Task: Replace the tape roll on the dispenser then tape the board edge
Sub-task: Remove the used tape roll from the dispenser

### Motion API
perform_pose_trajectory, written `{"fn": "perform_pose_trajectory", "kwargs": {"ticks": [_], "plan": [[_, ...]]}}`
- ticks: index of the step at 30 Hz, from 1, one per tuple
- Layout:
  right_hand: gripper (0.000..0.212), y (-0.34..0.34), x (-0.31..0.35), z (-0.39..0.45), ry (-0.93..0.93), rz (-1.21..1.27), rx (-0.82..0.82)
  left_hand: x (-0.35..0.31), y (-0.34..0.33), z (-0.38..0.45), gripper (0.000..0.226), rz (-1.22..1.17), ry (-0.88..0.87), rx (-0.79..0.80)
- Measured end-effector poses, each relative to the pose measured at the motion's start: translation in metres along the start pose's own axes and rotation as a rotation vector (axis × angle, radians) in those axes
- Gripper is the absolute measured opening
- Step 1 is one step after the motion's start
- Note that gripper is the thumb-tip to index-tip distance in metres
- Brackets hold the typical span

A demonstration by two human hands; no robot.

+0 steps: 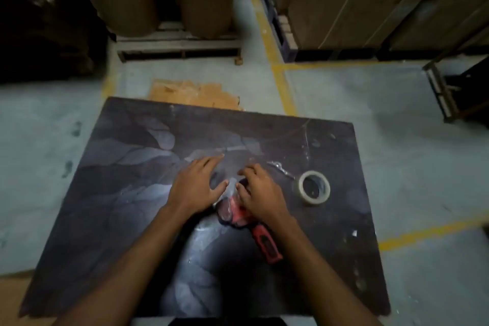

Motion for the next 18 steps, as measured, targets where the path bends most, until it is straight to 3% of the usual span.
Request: {"fn": "perform_pose_trajectory", "kwargs": {"ticks": [3, 9, 13, 18], "plan": [[0.034, -0.018, -0.018, -0.015, -0.023, 0.000, 0.003, -0.006, -0.029, -0.008, 0.072, -0.006, 0.012, 0.079], [0.061, -0.044, -0.052, -0.057, -0.015, -0.006, -0.021, -0.021, -0.070, -0.035, 0.080, 0.003, 0.072, 0.175], [0.077, -0.058, -0.078, -0.092, -0.060, 0.036, -0.006, -0.029, -0.090, -0.049, 0.083, -0.042, 0.114, 0.153], [0.079, -0.073, -0.096, -0.112, -0.095, 0.103, -0.002, -0.034, -0.103, -0.058, 0.080, -0.082, 0.152, 0.083]]}}
Point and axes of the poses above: each hand's wrist, its own z-axis towards the middle knuckle, its own y-axis out of the back of the hand, x = y × z, the point moved 4 cm from there along z, towards the middle knuckle, and after that the axes turned 11 degrees about z, right-handed, at the moved point
